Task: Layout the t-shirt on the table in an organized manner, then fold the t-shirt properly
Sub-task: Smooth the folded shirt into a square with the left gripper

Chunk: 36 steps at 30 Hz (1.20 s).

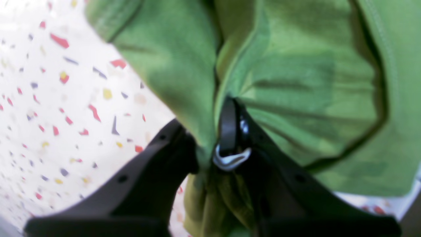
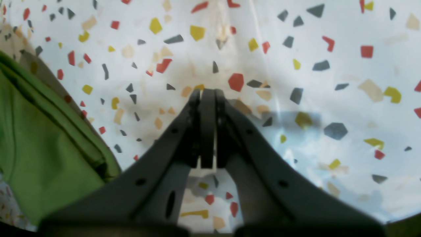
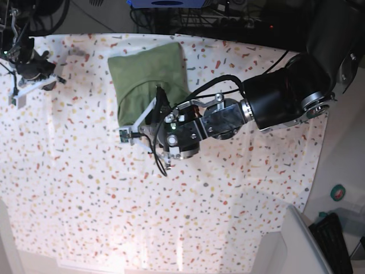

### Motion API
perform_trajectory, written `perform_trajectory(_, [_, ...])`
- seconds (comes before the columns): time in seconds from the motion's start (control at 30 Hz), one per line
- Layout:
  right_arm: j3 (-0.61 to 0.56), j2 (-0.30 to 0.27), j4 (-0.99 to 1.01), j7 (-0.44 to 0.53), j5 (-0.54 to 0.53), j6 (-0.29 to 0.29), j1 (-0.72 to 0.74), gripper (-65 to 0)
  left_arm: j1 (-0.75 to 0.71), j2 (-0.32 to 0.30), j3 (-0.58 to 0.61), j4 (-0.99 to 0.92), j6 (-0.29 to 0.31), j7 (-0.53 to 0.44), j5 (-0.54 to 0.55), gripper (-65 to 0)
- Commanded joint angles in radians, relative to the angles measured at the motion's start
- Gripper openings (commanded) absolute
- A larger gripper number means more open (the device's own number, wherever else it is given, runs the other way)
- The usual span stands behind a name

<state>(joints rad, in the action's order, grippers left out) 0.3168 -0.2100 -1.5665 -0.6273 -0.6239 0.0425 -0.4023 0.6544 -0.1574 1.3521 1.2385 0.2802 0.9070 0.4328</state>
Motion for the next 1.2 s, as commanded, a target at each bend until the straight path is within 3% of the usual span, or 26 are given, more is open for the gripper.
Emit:
perform_trajectory(0.0, [0.005,-0.013,-0.016,0.02,-0.009,0.007,0.006,-65.0,0.028,0.029,0.01,-0.009,-0.002,-0.041,0.004,-65.0])
perform_trajectory(0.17, [0.002,-0.013,0.008,0.019,-0.007,0.006,0.009,-65.0,0.052,0.084,0.089,-0.136,-0.002,-0.188,0.002,-65.0])
perform_trajectory(0.3, [-0.054,-0.018,0.064,0.02,-0.007,0.006,0.013,-65.0,0.063,0.132,0.096,-0.216,-0.002,-0.24,-0.002,-65.0])
perform_trajectory(0.43, [-0.132,-0.019,0.1,0.022,-0.007,0.003,0.029,-65.0,0.071,0.169,0.114,-0.263,-0.002,-0.291,-0.142,-65.0])
perform_trajectory(0.57, [-0.192,-0.015,0.148,0.024,-0.007,0.001,0.059,-65.0,0.052,0.206,0.112,-0.296,-0.002,-0.299,-0.202,-65.0])
perform_trajectory(0.9, [-0.348,-0.012,0.151,0.024,-0.009,0.0,0.07,-65.0,0.054,0.226,0.106,-0.305,-0.002,-0.328,-0.208,-65.0])
perform_trajectory(1.17, [-0.359,-0.012,0.151,0.024,-0.009,0.0,0.069,-65.0,0.054,0.226,0.109,-0.305,0.0,-0.32,-0.203,-65.0])
